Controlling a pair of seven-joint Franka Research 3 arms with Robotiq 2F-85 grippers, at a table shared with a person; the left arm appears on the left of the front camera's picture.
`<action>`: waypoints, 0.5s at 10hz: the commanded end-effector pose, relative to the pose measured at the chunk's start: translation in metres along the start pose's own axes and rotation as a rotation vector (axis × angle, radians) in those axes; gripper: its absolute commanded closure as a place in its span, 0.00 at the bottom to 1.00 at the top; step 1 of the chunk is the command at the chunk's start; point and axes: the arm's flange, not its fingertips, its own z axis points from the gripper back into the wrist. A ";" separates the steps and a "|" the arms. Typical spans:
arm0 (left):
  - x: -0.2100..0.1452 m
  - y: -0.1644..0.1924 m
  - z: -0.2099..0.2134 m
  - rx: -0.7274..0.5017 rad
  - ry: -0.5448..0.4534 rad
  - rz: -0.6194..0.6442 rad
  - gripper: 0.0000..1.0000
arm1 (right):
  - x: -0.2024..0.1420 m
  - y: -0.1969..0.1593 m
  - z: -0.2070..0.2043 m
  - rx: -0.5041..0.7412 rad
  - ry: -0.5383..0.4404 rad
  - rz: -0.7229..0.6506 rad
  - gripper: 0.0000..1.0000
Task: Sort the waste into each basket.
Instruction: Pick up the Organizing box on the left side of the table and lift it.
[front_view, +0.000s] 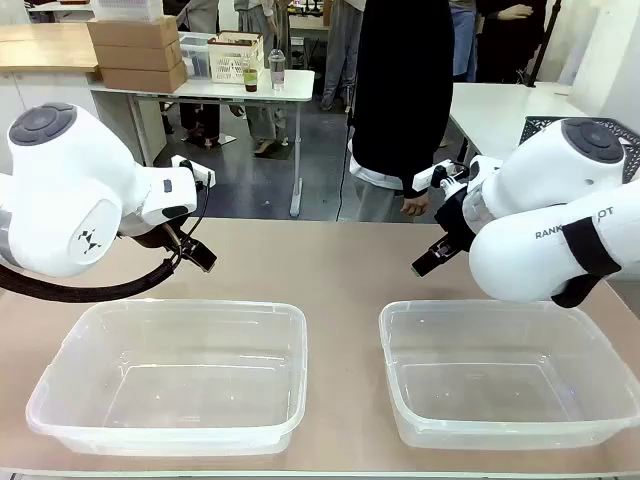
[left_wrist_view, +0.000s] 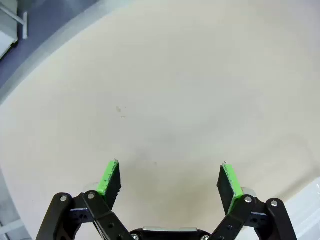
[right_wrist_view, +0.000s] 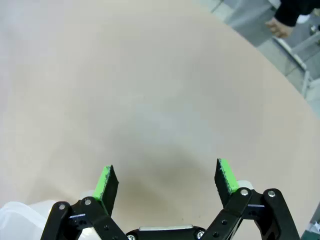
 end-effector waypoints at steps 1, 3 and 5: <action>0.000 0.000 0.000 0.000 0.000 0.000 0.00 | 0.000 0.000 0.000 0.000 0.000 0.000 0.00; 0.000 0.000 0.000 0.000 0.000 0.000 0.00 | 0.000 0.000 0.000 0.000 0.000 0.000 0.00; 0.000 0.000 0.000 0.000 0.000 0.000 0.00 | 0.000 0.000 0.000 0.000 0.000 0.000 0.00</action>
